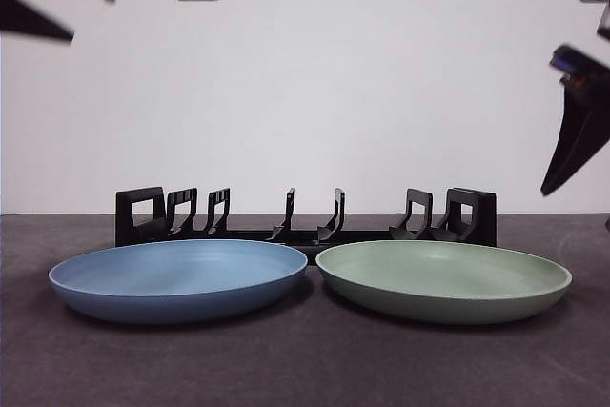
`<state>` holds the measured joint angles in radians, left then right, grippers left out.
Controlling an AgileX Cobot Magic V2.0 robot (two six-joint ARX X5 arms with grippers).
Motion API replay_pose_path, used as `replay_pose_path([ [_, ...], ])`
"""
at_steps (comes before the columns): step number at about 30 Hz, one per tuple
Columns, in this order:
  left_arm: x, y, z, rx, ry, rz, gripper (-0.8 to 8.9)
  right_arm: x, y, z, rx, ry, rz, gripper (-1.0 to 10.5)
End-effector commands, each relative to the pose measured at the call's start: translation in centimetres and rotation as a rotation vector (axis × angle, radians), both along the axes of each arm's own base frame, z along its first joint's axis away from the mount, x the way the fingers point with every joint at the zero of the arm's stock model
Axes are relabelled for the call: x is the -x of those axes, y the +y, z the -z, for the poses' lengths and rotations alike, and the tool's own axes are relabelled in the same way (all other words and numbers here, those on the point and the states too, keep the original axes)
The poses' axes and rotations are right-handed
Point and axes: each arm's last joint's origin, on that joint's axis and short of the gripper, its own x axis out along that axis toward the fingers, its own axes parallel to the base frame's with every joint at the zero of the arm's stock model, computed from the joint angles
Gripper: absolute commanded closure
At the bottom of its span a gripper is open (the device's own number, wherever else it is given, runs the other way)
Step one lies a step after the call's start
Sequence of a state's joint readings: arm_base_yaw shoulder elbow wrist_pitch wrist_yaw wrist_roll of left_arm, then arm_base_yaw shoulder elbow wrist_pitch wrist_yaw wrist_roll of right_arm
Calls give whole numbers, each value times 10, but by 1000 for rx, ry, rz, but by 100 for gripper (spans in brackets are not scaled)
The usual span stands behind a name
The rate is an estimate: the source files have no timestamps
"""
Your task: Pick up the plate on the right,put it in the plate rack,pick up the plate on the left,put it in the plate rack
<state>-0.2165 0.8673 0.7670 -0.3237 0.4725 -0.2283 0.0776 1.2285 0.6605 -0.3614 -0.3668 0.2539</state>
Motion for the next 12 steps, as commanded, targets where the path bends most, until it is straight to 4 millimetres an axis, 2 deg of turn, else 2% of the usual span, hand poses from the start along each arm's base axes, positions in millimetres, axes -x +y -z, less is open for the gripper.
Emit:
replay_pose_path([
  [1, 4, -9, -21, -43, -87, 72, 485, -10, 0, 13, 6, 34, -6, 636],
  [3, 9, -17, -36, -76, -134, 102, 485, -17, 1, 28, 9, 78, -6, 637],
  [5, 13, -23, -41, -129, -170, 109, 485, -22, 1, 37, 9, 100, -7, 664],
  [7, 16, -29, -41, -190, -200, 116, 485, -25, 2, 43, -12, 114, -21, 734],
  [12, 23, -45, -32, -396, -227, 121, 485, -30, 4, 54, -46, 140, -35, 815],
])
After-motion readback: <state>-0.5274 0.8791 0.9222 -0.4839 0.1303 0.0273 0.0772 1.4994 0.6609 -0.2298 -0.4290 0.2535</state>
